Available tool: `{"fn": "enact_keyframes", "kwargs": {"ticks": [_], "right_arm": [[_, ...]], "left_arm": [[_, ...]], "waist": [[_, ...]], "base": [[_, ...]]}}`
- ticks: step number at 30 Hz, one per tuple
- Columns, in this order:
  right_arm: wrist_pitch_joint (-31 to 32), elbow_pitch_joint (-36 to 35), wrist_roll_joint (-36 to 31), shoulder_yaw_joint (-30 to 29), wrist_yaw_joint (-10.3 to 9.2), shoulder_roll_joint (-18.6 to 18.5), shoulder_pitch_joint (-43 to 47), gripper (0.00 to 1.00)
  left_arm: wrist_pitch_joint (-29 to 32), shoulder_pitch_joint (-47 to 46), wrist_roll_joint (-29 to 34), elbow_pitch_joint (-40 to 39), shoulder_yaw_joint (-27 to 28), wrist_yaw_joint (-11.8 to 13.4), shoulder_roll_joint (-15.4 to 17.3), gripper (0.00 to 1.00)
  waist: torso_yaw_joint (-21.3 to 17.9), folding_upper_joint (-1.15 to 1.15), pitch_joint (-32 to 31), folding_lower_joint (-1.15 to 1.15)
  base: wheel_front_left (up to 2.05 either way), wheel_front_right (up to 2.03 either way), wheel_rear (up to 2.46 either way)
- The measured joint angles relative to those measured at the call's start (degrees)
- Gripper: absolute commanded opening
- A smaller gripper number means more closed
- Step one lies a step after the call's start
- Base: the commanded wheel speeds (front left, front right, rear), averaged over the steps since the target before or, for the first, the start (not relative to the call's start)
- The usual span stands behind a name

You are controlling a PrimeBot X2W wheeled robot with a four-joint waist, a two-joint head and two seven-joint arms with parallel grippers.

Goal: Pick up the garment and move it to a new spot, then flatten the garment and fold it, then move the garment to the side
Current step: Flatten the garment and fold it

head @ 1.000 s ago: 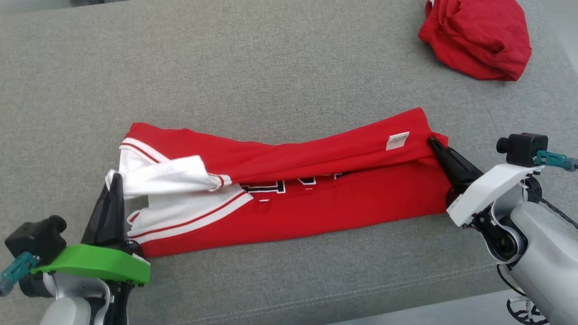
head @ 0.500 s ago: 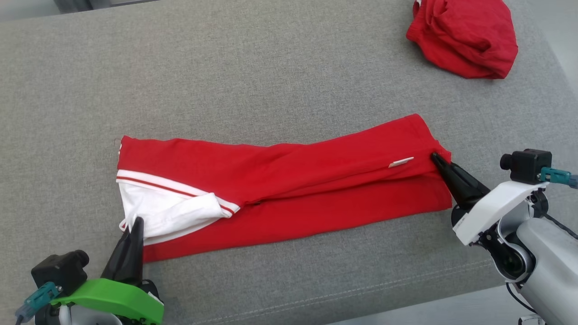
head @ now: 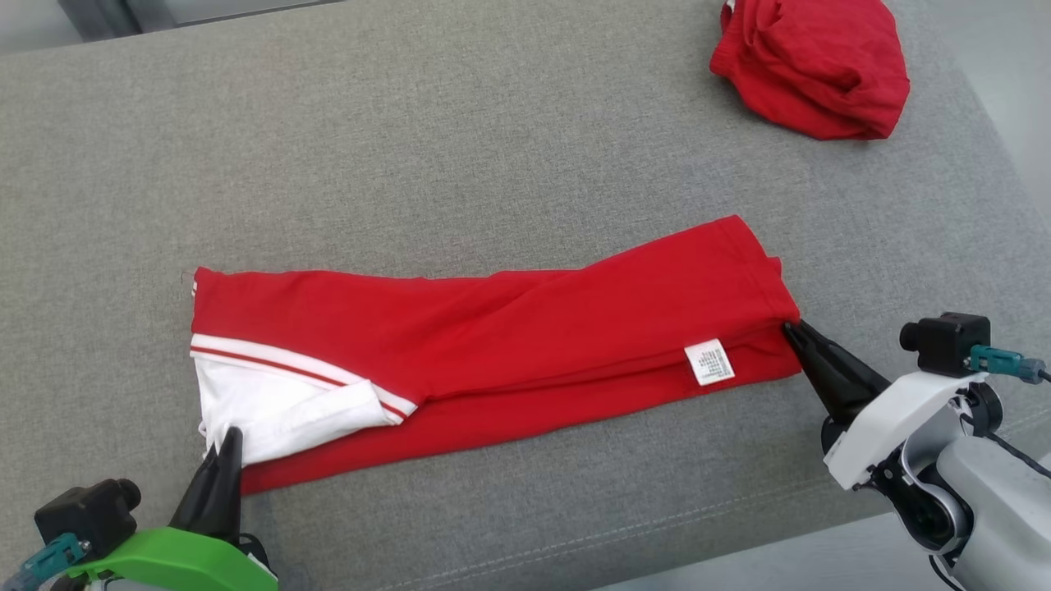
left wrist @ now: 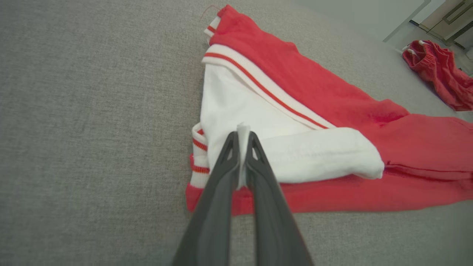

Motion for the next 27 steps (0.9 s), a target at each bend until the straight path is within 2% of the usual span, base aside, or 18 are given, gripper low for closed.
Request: {"fn": "enact_keyframes", "kwargs": {"ticks": [2, 3, 6, 7, 8, 19, 27], "right_arm": [[-0.02, 0.00, -0.09, 0.01, -0.32, -0.11, 0.44, 1.00], [-0.02, 0.03, -0.09, 0.04, -0.59, -0.12, 0.58, 1.00], [-0.26, -0.01, -0.29, 0.05, -1.11, -0.20, 0.90, 1.00], [-0.26, -0.10, -0.31, 0.04, -1.12, -0.24, 1.15, 1.00], [-0.27, -0.23, -0.31, -0.01, -1.18, -0.29, 1.60, 1.00], [-1.03, -1.31, 1.19, -3.55, -4.72, -2.08, 6.49, 1.00], [-1.94, -3.78, 3.36, -8.05, -6.76, -3.19, 6.74, 1.00]], "left_arm": [[0.58, 0.43, -1.07, -0.12, 0.10, 0.03, 0.01, 0.14], [0.94, 0.80, -1.23, -0.11, 0.18, 0.14, 0.03, 0.27], [1.85, 2.02, -1.27, -0.02, 0.55, 0.27, 0.38, 0.49], [2.00, 2.36, -1.29, -0.03, 0.64, 0.32, 0.45, 0.67], [2.03, 2.67, -1.31, -0.11, 0.79, 0.51, 0.45, 0.99], [3.48, 5.91, -0.92, -1.97, 4.13, 1.30, 1.99, 1.00], [1.21, 5.53, 0.57, -7.45, 5.46, 1.33, 2.30, 1.00]], "waist": [[-0.12, 0.00, -0.09, 0.00], [-0.18, 0.00, -0.14, 0.00], [-0.34, 0.00, -0.31, 0.00], [-0.37, 0.00, -0.36, 0.00], [-0.39, 0.00, -0.42, 0.00], [-0.17, 0.00, -2.09, 0.00], [-0.09, 0.00, -3.92, 0.00]], "base": [[0.00, 0.00, 0.00], [0.00, 0.00, 0.00], [0.00, 0.00, 0.00], [0.00, 0.00, 0.00], [0.00, 0.00, 0.00], [0.00, 0.00, 0.00], [0.00, 0.00, 0.00]]}}
